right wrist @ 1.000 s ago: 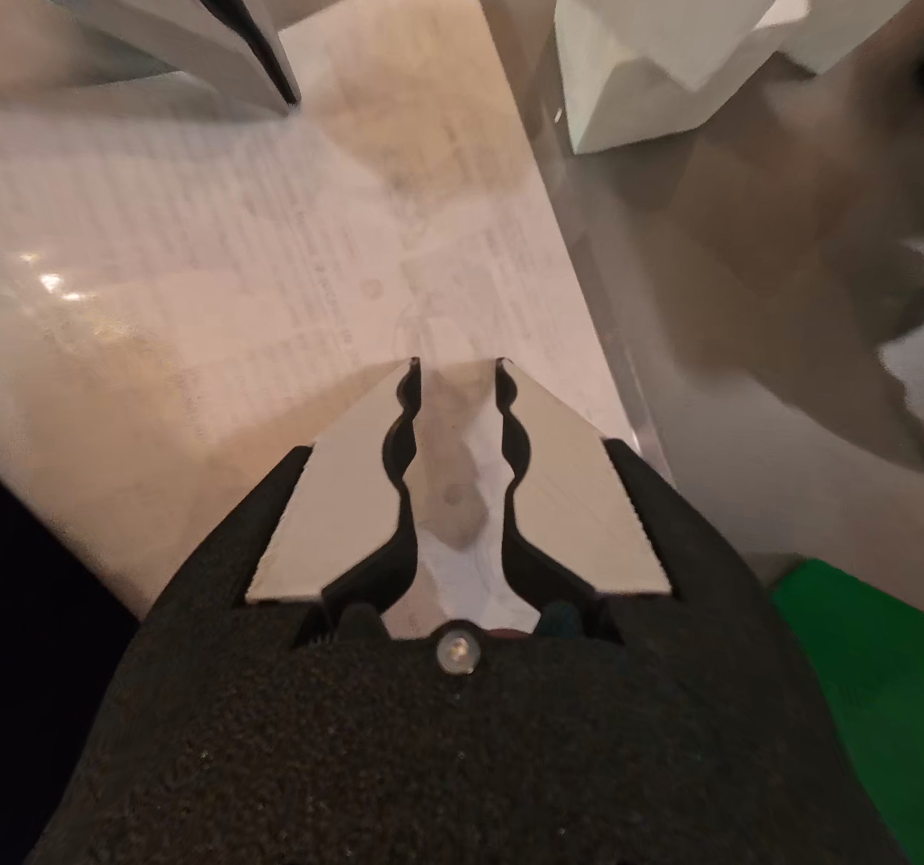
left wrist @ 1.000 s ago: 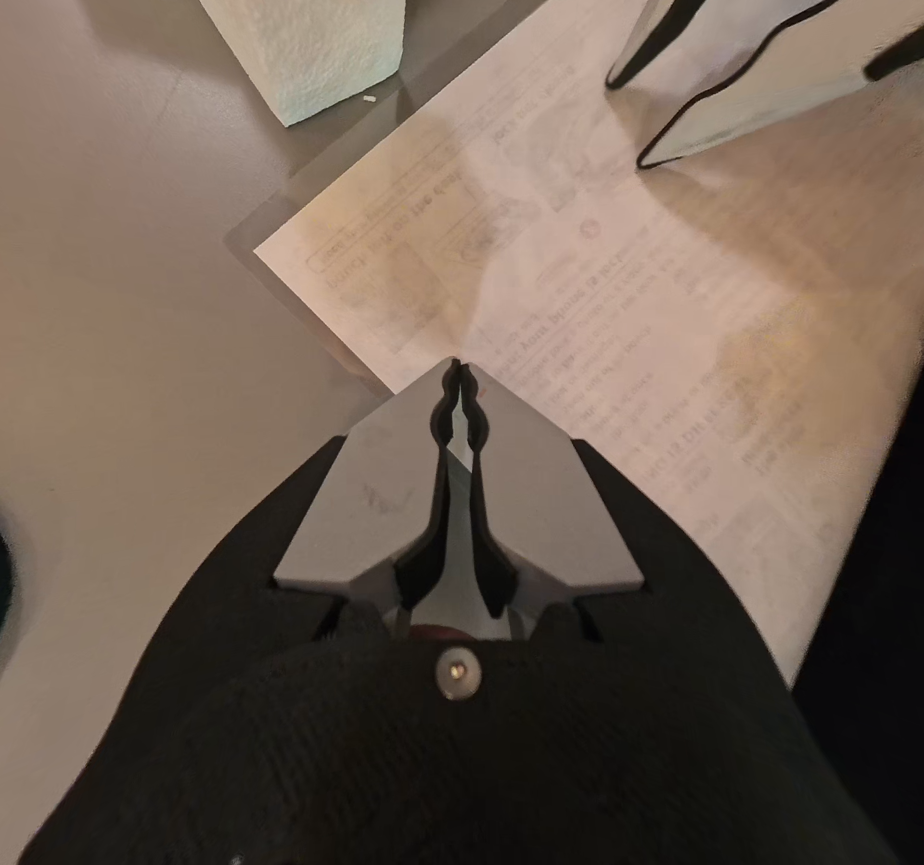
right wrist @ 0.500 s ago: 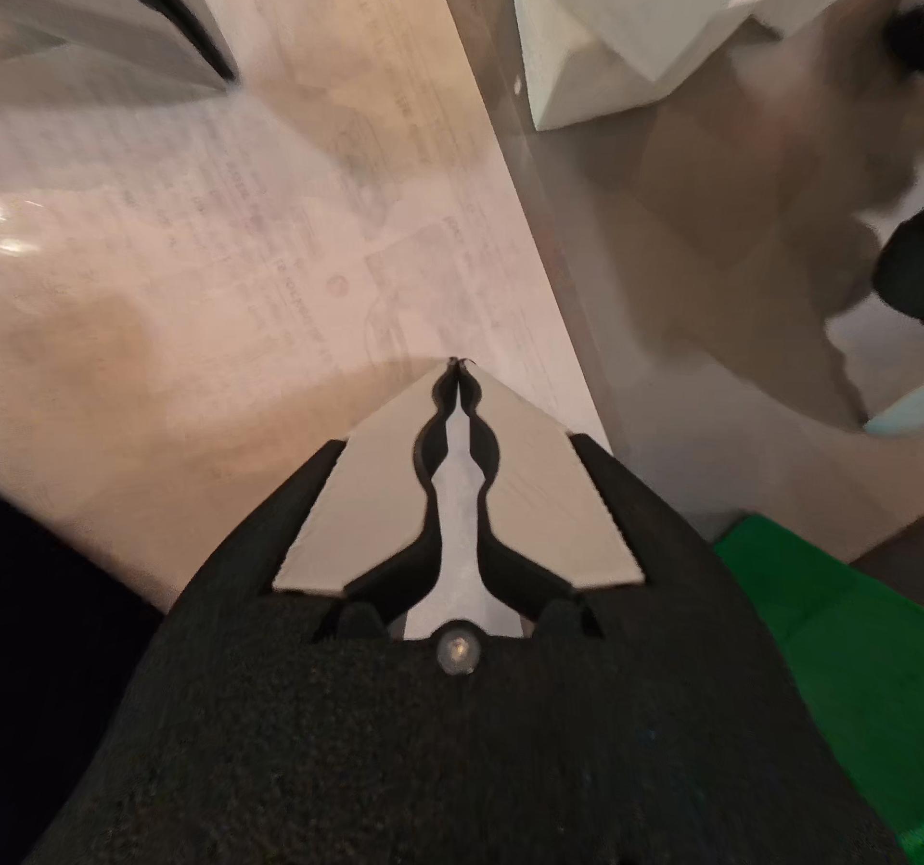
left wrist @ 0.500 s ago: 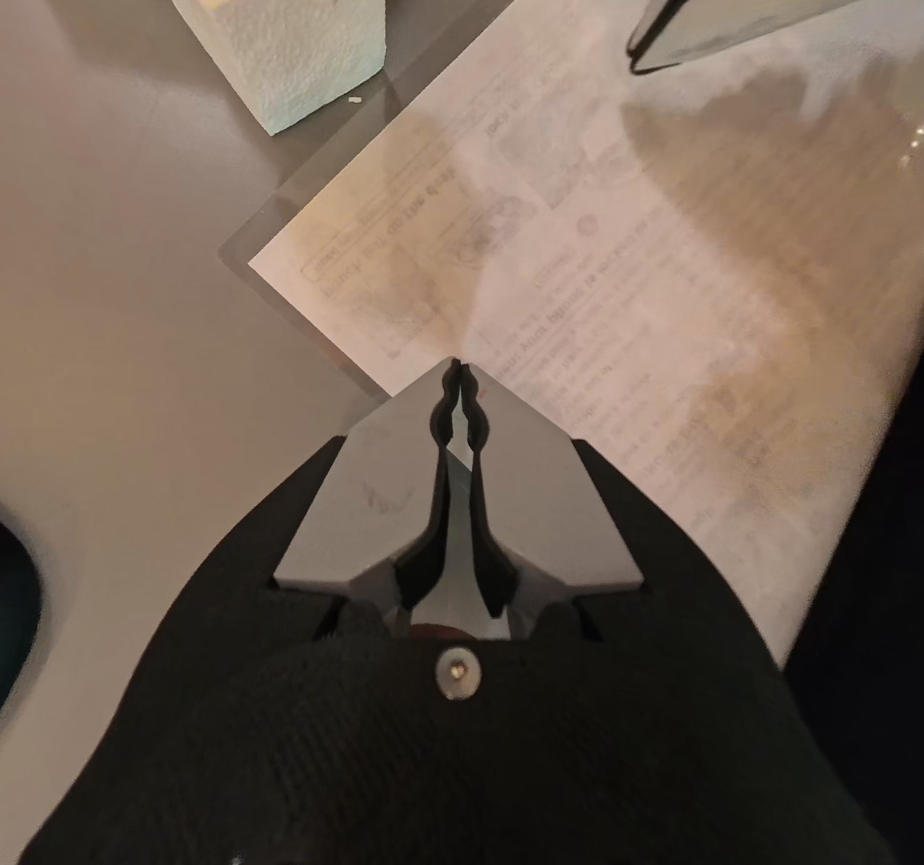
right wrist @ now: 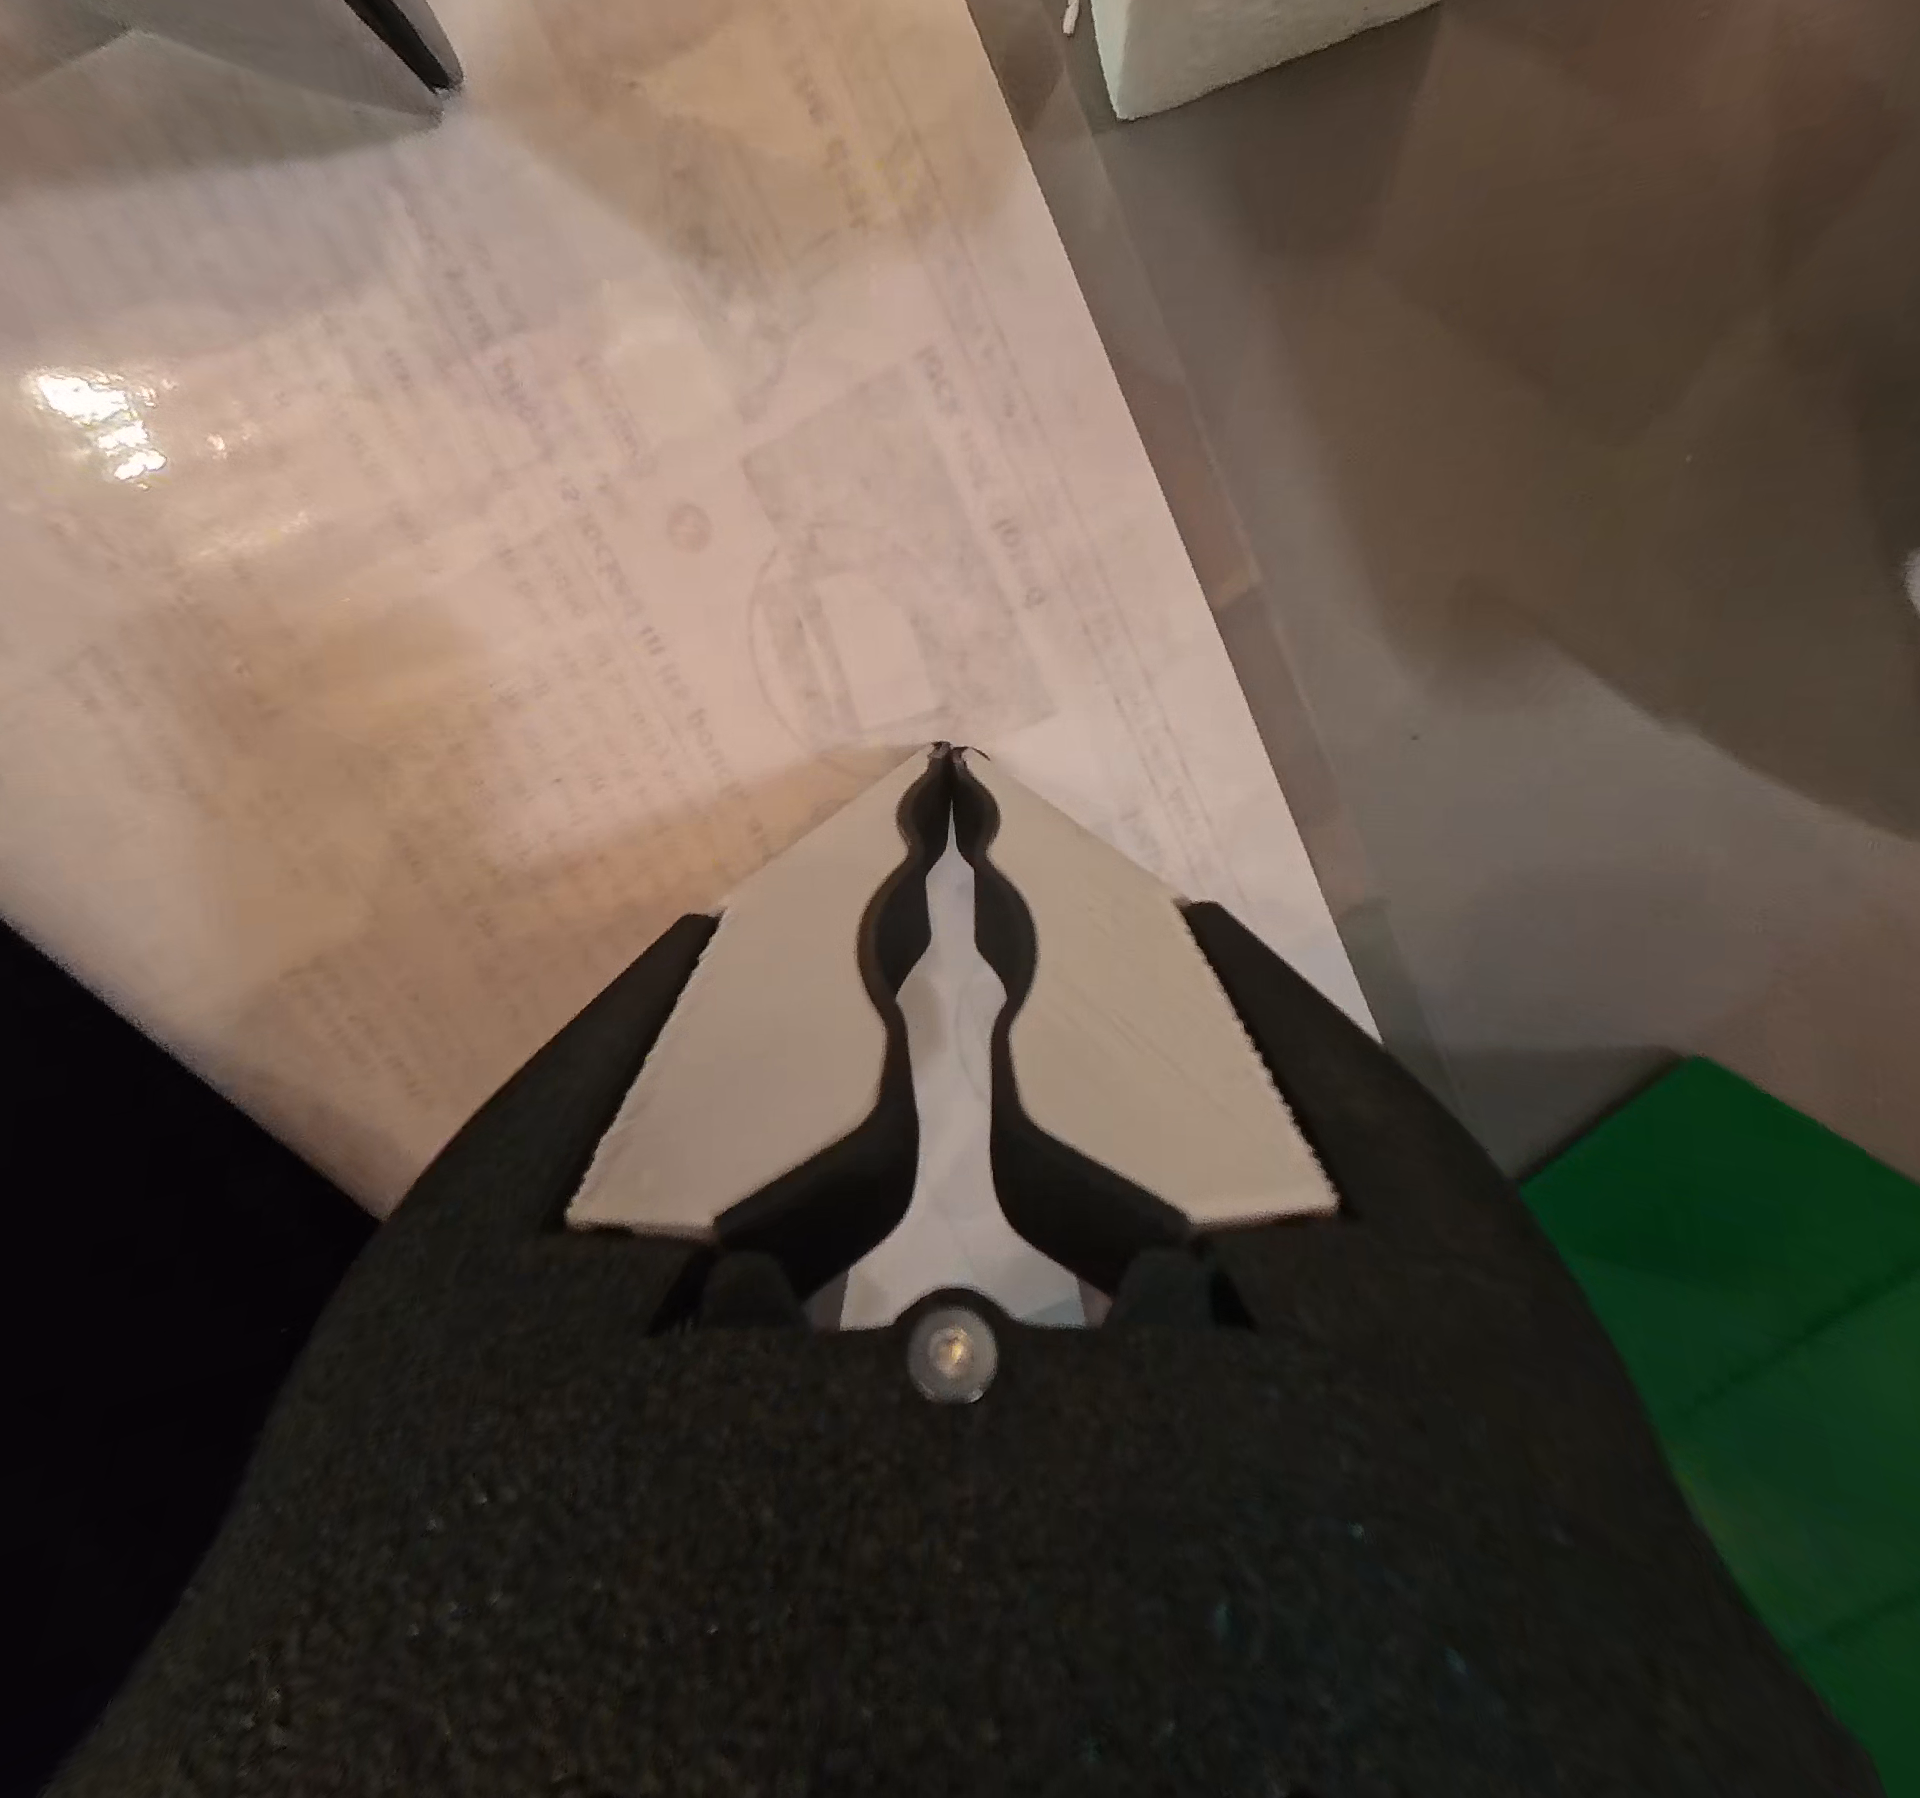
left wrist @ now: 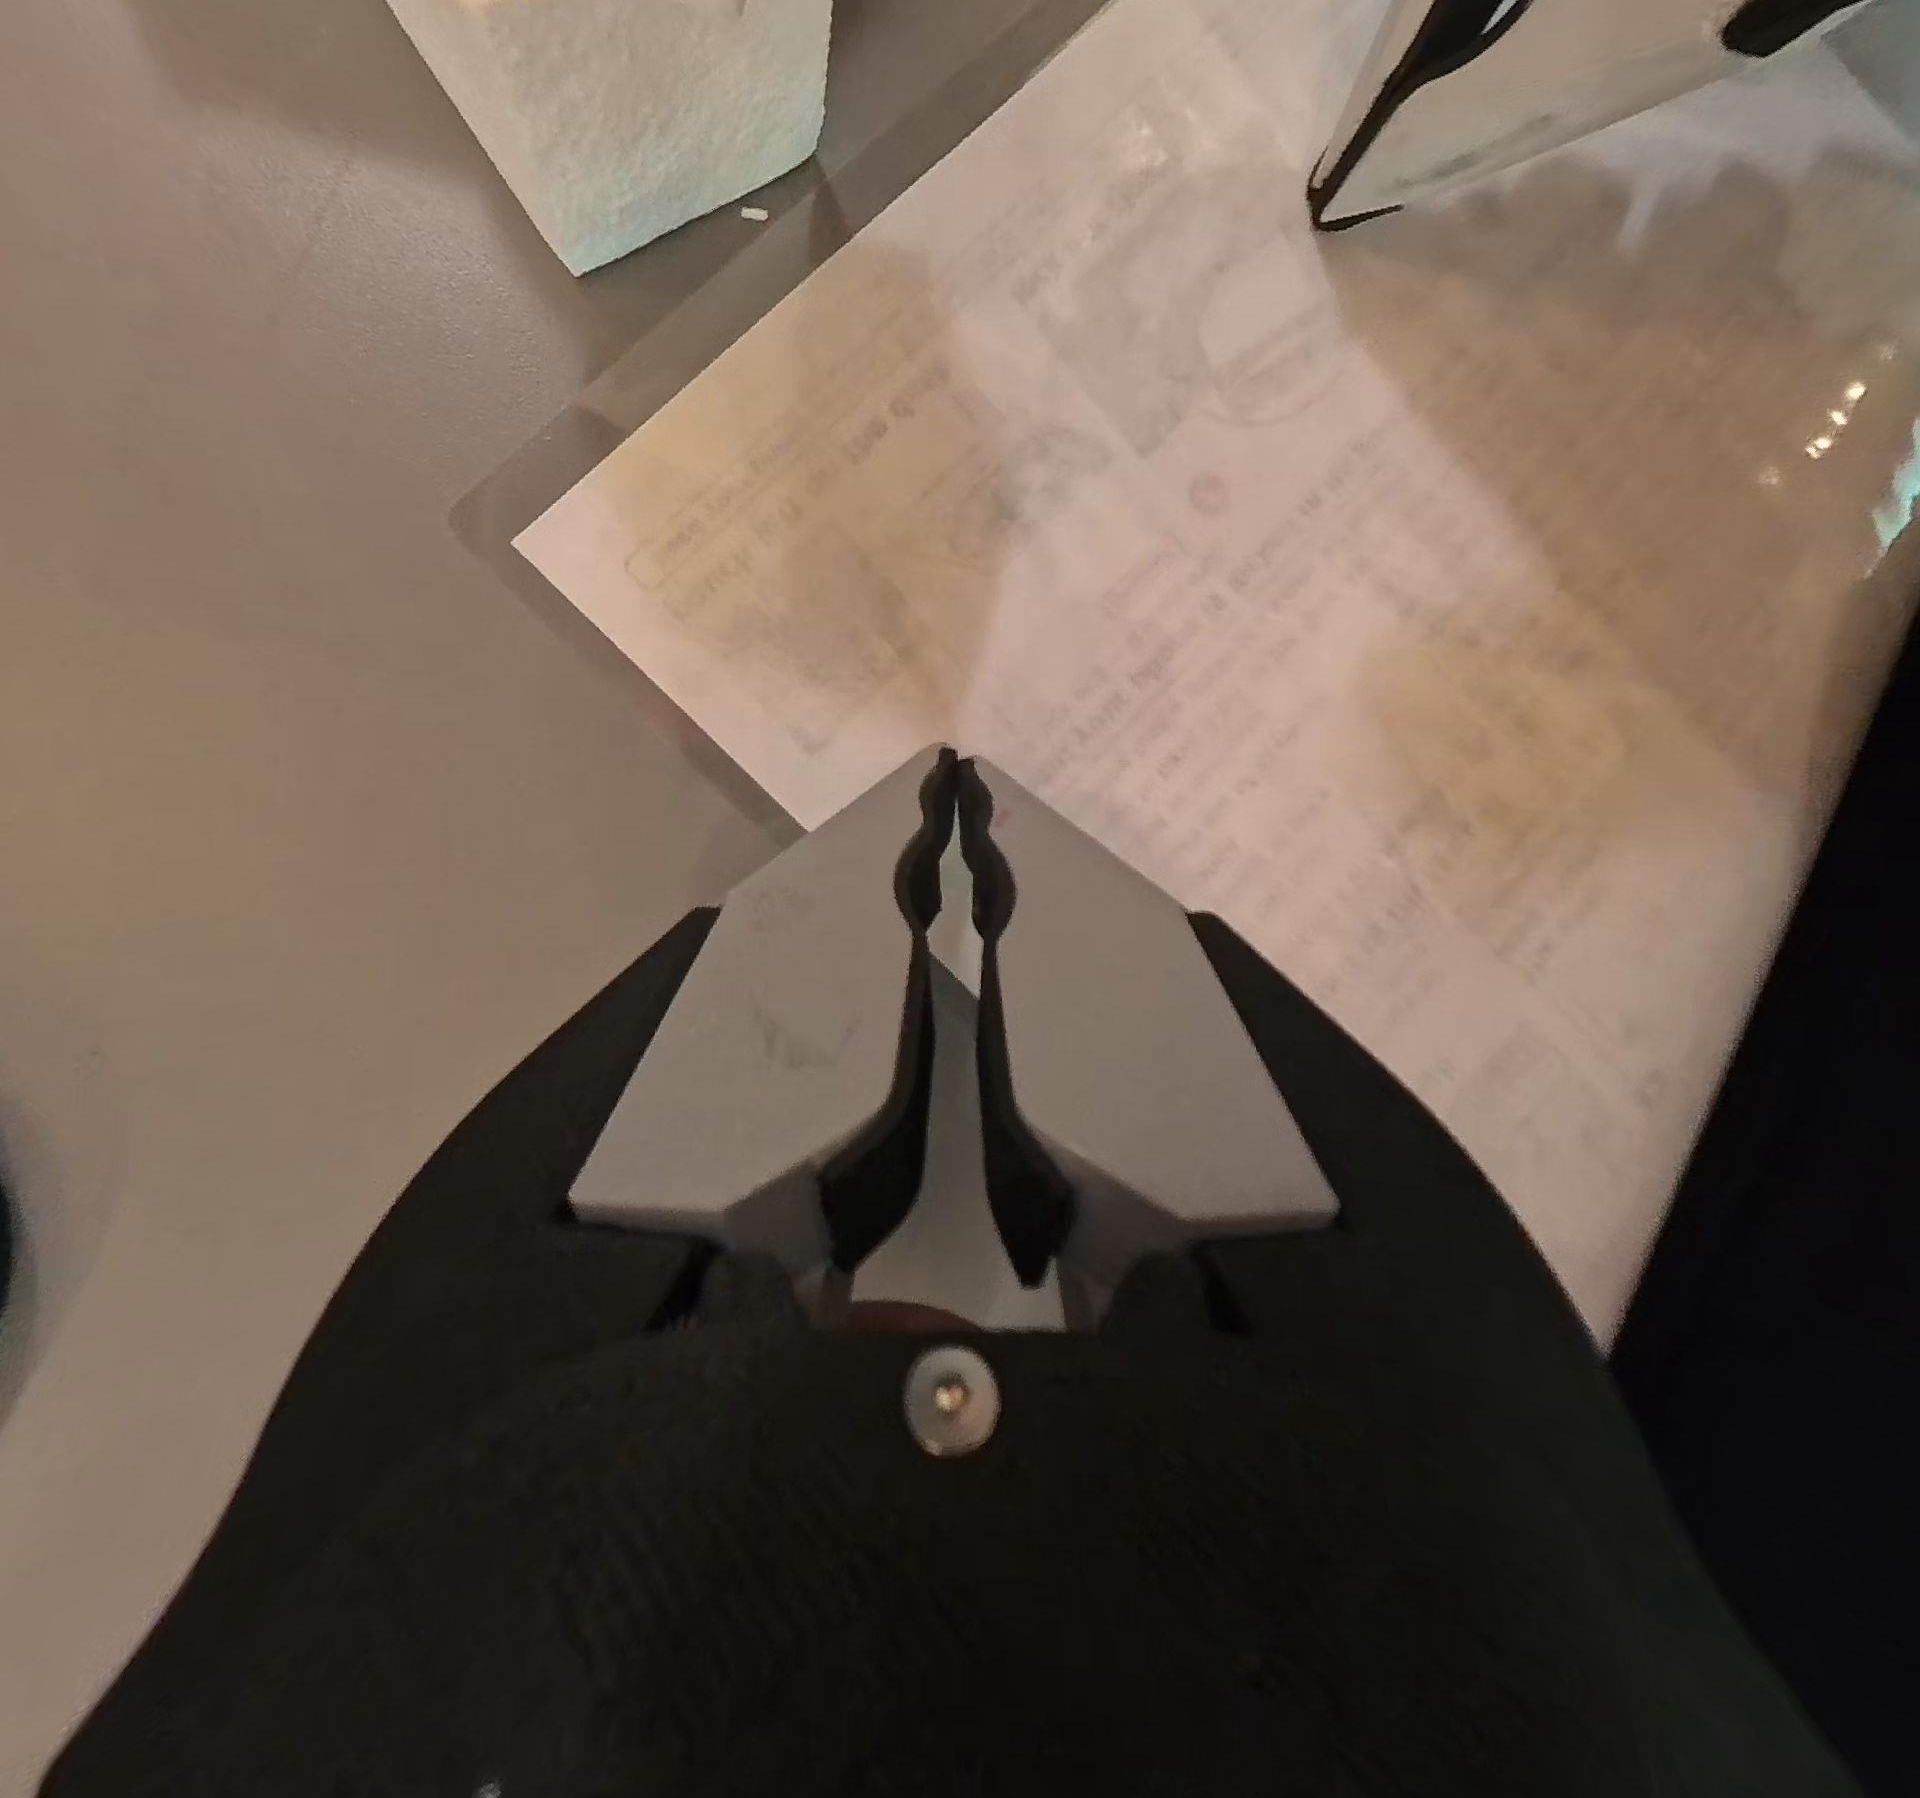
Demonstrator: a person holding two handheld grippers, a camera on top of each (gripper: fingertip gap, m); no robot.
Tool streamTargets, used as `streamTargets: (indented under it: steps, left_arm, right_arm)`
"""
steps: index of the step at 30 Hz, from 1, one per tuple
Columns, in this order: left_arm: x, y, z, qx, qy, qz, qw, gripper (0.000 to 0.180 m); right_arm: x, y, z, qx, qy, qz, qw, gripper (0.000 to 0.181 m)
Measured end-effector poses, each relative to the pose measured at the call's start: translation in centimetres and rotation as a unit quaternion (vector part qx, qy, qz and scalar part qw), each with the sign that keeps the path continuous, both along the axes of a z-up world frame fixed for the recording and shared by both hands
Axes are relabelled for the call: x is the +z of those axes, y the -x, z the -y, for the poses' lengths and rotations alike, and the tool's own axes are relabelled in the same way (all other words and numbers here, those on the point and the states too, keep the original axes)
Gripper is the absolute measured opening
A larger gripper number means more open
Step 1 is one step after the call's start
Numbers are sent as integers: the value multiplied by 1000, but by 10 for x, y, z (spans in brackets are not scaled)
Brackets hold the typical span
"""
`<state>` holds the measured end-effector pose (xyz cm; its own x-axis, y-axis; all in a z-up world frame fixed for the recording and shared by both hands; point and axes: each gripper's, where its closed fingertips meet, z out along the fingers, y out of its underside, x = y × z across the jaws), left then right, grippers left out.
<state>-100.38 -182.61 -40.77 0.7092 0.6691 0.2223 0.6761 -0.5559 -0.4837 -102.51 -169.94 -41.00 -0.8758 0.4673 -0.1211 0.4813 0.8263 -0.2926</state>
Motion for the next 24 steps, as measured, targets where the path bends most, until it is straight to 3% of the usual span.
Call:
streamTargets:
  steps: [7, 10, 11, 12, 19, 24]
  left_arm:
    - [4, -11, -10, 2, -38, 38, 999, 0]
    - [15, -7, -9, 10, -65, 15, 998, 0]
    - [23, -6, -10, 8, -78, 1, 997, 28]
    - [30, -4, -10, 8, -89, -10, 996, 41]
    - [65, 12, -9, 9, -102, -75, 992, 68]
    - [73, 35, -4, 46, -75, -96, 992, 73]
  right_arm:
    - [0, 0, 0, 4, -7, -13, 1000, 0]
    - [-1, 0, 0, 3, -9, -5, 1000, 0]
    - [-1, 0, 0, 1, -9, -2, 1000, 0]
    - [-1, 0, 0, 0, -8, 0, 1000, 0]
    - [-1, 0, 0, 8, -12, -9, 1000, 0]
    - [0, 0, 0, 1, -6, -8, 1000, 0]
